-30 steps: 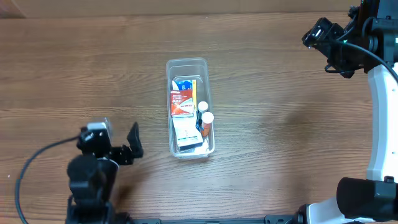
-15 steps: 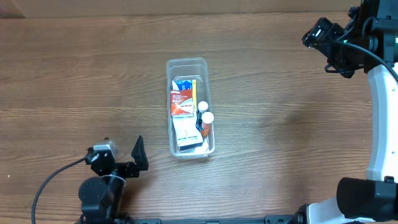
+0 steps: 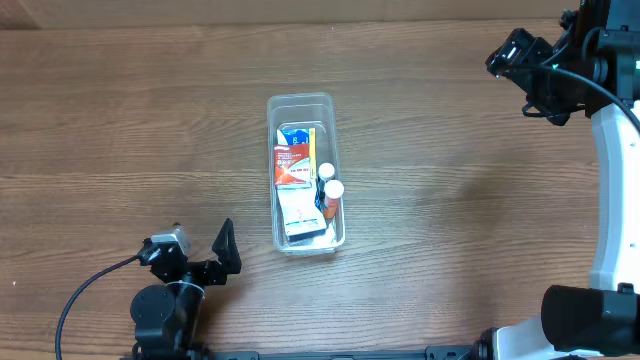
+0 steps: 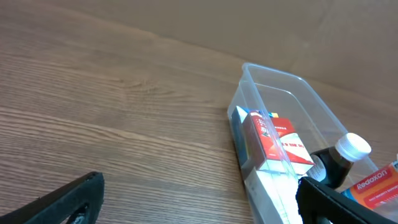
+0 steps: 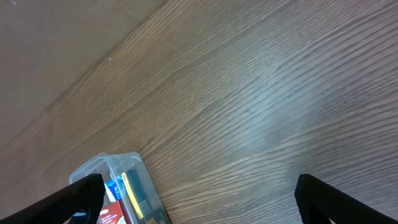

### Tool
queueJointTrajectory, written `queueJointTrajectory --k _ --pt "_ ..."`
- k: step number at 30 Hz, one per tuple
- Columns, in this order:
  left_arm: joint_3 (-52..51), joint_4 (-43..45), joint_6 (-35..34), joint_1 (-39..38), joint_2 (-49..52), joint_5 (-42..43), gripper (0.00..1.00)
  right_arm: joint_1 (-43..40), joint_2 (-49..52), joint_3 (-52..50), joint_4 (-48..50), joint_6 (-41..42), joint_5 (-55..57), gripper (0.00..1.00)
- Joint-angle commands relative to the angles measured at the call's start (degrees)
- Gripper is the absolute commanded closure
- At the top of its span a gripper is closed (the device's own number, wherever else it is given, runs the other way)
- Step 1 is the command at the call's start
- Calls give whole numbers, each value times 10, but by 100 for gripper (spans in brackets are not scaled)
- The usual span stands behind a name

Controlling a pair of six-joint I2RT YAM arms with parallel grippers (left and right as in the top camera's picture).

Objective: Pack container

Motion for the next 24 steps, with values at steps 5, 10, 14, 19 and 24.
queueJointTrajectory --k 5,10,14,19,24 --pt "-4 5 -10 -4 -8 8 0 1 -6 2 3 -4 -3 0" --pt "-4 5 -10 -4 -8 8 0 1 -6 2 3 -4 -3 0" --pt "-4 5 -10 -4 -8 8 0 1 -6 2 3 -4 -3 0" --pt "-4 5 -10 -4 -8 8 0 1 -6 2 -1 -4 61 0" --pt "-4 5 -10 -4 -8 8 0 1 -6 2 -78 -4 96 0"
